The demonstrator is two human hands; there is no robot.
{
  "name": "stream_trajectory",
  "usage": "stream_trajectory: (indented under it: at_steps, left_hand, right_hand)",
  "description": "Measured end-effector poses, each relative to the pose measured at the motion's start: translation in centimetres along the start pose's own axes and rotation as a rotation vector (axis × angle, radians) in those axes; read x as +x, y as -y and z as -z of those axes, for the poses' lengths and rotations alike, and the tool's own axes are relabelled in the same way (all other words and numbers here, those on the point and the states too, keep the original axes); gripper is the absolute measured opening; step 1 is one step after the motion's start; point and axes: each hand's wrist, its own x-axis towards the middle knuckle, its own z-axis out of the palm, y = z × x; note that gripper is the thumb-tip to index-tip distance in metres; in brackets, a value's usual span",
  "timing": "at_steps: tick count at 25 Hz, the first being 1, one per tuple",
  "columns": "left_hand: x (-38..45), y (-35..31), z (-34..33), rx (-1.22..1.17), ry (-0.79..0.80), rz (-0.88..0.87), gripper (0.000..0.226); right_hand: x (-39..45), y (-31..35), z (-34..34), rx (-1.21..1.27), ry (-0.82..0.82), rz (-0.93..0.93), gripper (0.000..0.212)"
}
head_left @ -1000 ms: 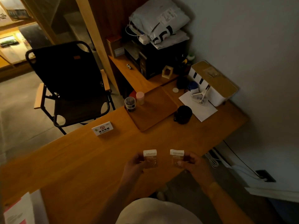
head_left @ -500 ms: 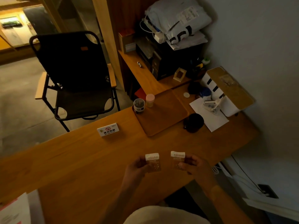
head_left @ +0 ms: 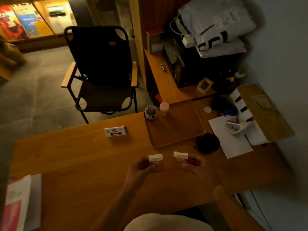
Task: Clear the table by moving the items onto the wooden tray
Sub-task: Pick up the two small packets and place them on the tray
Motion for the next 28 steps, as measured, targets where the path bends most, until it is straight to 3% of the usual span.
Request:
stream_trajectory:
  at_steps: [12,18,28]
  left_hand:
    - [4.1,-3.5,-10.1,-0.010,-0.184,0.022,0.021]
    - [7.3,-5.1,-12.3,-0.016,-0.207,-0.005,0.022]
    - [17.1,-5.0,-14.3,-0.021,-0.198,0.032,0.035]
  right_hand:
    - [7.8,1.8,11.2,-0.071,0.094,0.051,0.028]
    - [10.9,1.9,12.6,-0.098,0.141,0.027,0.036]
    - [20.9,2.3,12.9,-0.219,0.071,0.034,0.041]
